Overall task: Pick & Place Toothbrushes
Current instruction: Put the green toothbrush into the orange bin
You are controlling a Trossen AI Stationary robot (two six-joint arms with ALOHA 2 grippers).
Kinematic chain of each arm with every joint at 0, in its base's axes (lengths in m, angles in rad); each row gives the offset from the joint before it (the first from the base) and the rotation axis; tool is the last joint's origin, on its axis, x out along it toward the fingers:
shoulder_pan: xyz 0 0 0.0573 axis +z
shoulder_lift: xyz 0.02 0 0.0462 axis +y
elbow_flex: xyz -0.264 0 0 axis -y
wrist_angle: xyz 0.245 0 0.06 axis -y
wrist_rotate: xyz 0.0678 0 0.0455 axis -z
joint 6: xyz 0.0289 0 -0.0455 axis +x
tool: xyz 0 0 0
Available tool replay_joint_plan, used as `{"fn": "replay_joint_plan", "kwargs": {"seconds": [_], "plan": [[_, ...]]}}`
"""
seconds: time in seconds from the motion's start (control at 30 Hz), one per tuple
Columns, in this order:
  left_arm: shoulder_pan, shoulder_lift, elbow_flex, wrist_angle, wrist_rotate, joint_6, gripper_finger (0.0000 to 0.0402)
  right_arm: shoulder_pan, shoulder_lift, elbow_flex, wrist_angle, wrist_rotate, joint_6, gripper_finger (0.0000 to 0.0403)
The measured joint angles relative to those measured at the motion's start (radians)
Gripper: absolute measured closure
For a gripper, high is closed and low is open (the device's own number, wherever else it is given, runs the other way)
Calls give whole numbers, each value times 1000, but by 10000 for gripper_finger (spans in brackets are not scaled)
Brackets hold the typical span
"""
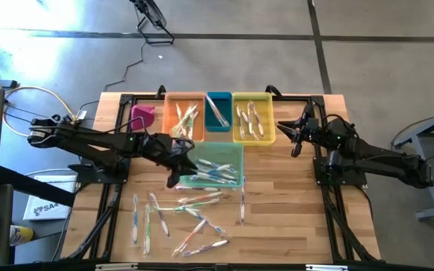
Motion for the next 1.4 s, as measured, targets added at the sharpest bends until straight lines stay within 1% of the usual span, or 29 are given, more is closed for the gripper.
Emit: {"fn": "replay_joint_plan", "kwargs": {"seconds": [0.1, 0.2, 0.27, 0.37, 0.43, 0.5, 0.6, 0.67, 0.73, 0.8, 1.03, 1.2, 1.3, 1.4], "plan": [[-9, 0, 0, -1, 55, -76, 311, 0, 0, 0, 0, 0, 0, 348], [-47, 0, 0, 4, 61, -86, 311, 0, 0, 0, 0, 0, 0, 348], [-83, 0, 15, -8, 44, -90, 311, 0, 0, 0, 0, 0, 1, 348], [-153, 1, 60, -39, -33, -88, 311, 0, 0, 0, 0, 0, 4, 348], [-200, 1, 101, -109, -98, -89, 311, 0, 0, 0, 0, 0, 4, 348], [-249, 1, 144, -211, -189, -103, 311, 0, 0, 0, 0, 0, 4, 348], [-315, 8, 195, -368, -313, -185, 311, 0, 0, 0, 0, -1, 4, 348], [-345, 27, 215, -464, -349, -259, 311, 0, 0, 0, 0, -1, 16, 348], [-374, 45, 225, -533, -354, -337, 311, 0, 1, 0, 0, 0, 29, 348], [-399, 67, 230, -551, -355, -383, 311, 0, 1, 0, 0, -1, 30, 348], [-446, 171, 229, -555, -341, -400, 311, 1, 1, 0, 0, -1, 43, 348], [-445, 237, 229, -600, -240, -421, 311, 2, 1, 0, 0, -1, 96, 348], [-445, 277, 229, -626, -209, -439, 311, 2, 1, 0, 0, -7, 109, 348], [-444, 322, 229, -634, -186, -453, 311, 2, 1, 0, 0, -46, 110, 348]]}}
